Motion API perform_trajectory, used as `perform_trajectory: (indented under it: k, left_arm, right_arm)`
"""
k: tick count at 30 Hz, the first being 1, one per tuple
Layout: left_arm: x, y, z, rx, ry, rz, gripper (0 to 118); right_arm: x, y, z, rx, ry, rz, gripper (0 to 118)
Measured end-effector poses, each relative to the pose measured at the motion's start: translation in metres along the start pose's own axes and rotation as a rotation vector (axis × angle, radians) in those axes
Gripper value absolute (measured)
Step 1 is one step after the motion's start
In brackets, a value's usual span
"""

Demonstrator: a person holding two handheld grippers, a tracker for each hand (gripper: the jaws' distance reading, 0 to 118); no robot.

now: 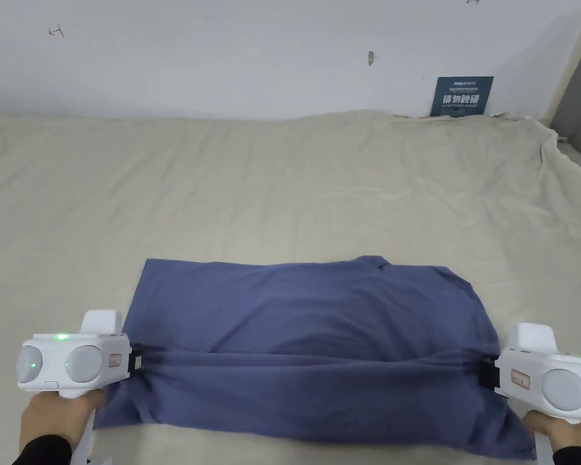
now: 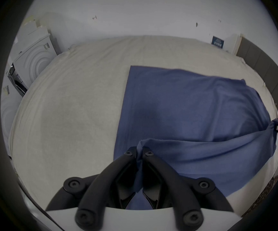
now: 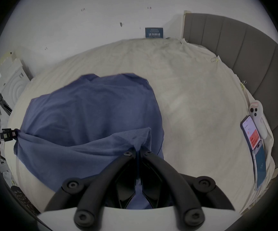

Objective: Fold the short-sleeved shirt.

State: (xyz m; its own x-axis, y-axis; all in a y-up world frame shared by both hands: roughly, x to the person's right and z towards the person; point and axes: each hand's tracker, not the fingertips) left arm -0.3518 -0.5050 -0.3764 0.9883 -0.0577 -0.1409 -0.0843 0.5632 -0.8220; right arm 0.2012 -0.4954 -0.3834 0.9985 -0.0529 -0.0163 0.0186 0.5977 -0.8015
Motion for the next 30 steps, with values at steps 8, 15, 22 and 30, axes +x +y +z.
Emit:
perform_trajectory:
  k: [8, 15, 22, 30]
  left_arm:
    - [0.008, 0.006, -0.018, -0.038, 0.027, -0.043, 11]
    - [-0.002, 0.016, 0.026, 0.069, 0.032, 0.068, 106]
    - [0.000, 0.009, 0.121, 0.289, -0.029, 0.056, 107]
    - [0.011, -0.038, 0.188, 0.409, -0.032, 0.040, 73]
  right_arm:
    - [-0.016, -0.013, -0.021, -0.070, -0.037, -0.017, 3]
    - [-0.031, -0.004, 0.040, 0.081, -0.043, 0.013, 94]
    - [-0.051, -0.003, 0.154, 0.366, 0.012, 0.032, 94]
    - [-0.039, -0.038, 0.215, 0.533, -0.015, 0.050, 68]
